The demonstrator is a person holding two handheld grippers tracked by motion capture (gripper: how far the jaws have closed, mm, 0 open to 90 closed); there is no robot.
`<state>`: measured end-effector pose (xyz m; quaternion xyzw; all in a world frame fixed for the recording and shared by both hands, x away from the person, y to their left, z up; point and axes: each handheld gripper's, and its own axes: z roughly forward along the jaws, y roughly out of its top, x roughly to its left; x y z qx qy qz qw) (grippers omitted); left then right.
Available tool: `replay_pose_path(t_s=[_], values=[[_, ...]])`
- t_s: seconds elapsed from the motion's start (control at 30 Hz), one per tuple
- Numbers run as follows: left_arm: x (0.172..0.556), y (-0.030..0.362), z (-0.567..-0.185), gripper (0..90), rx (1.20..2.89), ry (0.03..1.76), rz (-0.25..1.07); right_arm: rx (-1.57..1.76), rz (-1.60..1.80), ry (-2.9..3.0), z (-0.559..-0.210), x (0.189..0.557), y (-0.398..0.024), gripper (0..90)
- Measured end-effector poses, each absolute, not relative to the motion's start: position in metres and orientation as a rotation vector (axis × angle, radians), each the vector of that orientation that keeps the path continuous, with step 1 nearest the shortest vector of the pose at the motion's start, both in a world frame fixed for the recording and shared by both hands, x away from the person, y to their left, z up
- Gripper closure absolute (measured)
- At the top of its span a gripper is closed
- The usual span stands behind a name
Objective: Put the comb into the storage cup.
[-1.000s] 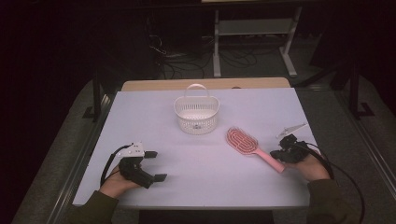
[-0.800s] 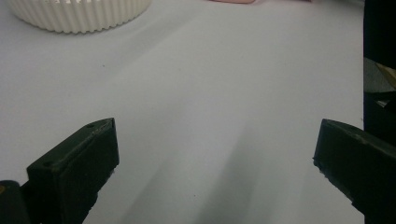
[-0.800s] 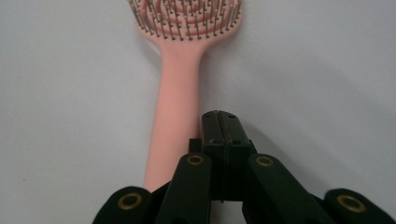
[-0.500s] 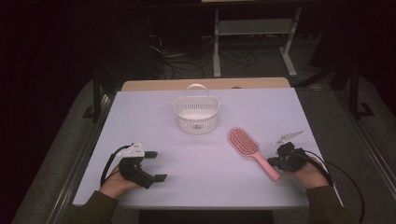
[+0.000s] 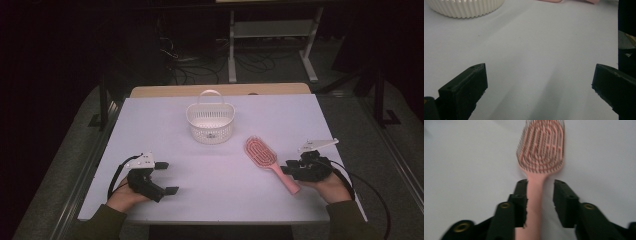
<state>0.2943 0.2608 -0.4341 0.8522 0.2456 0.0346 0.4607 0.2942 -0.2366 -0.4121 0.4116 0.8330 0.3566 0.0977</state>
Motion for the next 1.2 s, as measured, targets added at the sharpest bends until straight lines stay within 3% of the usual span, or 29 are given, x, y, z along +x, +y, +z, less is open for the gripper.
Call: replay_pose_path(t_s=[0.3, 0.6, 1.2], values=[[0.295, 0.261, -0.433, 0.0, 2.098, 0.597, 0.091, 1.164, 1.187, 2.411, -0.414, 0.286, -0.212, 23.2], [0.297, 0.261, -0.429, 0.2, 2.093, 0.585, 0.095, 1.143, 1.199, 2.405, -0.425, 0.282, -0.199, 0.1], [0.300, 0.264, -0.428, 0.0, 2.076, 0.597, 0.087, 1.123, 1.178, 2.409, -0.422, 0.283, -0.198, 0.0]])
